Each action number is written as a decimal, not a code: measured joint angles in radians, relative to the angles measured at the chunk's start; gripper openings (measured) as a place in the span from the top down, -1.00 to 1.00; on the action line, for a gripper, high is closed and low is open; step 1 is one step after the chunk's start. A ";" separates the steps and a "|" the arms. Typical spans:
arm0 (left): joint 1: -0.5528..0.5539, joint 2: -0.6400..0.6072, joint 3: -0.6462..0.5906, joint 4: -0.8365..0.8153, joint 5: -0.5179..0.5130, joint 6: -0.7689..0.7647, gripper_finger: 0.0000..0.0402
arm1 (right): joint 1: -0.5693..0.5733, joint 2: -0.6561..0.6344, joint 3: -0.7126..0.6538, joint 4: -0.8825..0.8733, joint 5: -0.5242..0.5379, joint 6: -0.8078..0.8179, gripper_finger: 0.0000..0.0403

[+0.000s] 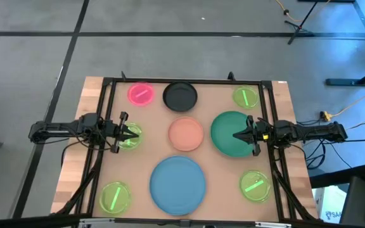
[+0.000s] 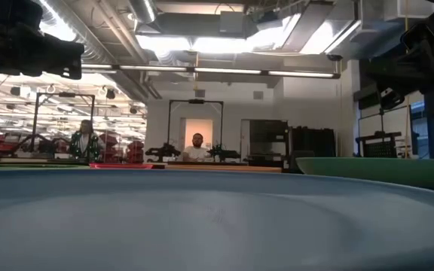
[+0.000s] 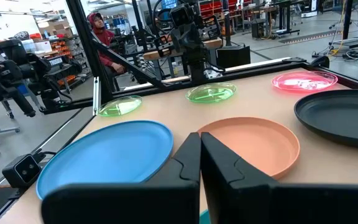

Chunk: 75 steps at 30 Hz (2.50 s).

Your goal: Stack plastic plates

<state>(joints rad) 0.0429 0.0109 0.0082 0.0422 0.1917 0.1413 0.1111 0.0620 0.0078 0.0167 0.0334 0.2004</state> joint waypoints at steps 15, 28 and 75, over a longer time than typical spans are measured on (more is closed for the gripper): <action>0.000 0.000 0.000 0.000 0.000 0.000 0.99 | 0.000 0.000 0.000 0.000 0.000 0.000 0.99; 0.000 0.000 0.000 0.064 -0.017 0.021 0.99 | 0.000 0.000 -0.001 0.029 0.018 -0.076 0.99; -0.355 1.212 0.506 0.385 -0.351 -0.447 0.99 | 0.073 0.319 0.020 0.404 0.154 -0.078 0.99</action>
<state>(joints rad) -0.3116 1.2231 0.5145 0.4272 -0.1590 -0.3052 0.1837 0.3814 0.0274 0.4210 0.1871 0.1228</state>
